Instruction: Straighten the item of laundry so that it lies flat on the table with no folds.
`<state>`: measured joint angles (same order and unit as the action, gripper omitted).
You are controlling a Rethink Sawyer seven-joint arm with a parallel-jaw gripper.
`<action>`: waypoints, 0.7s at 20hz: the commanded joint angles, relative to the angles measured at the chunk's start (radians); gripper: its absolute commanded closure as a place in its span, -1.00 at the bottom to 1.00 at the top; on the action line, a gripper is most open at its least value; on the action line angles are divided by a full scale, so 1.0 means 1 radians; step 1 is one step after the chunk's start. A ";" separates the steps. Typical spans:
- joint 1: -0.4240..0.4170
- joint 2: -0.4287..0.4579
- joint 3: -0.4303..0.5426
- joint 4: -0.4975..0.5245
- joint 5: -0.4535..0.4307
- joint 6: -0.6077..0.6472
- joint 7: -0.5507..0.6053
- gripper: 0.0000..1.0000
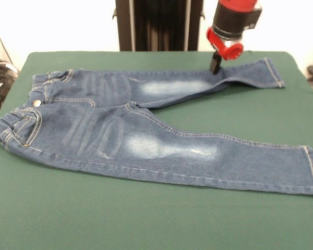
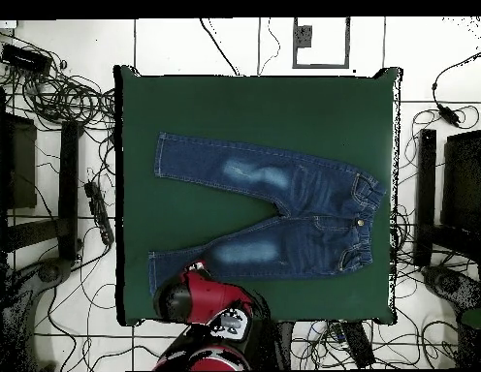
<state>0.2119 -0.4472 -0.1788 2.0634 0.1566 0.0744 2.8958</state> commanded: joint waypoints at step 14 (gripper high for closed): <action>0.165 0.089 -0.218 -0.352 0.049 0.313 0.121 1.00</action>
<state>0.3575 -0.4171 -0.3861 1.8635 0.1553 0.3302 2.8958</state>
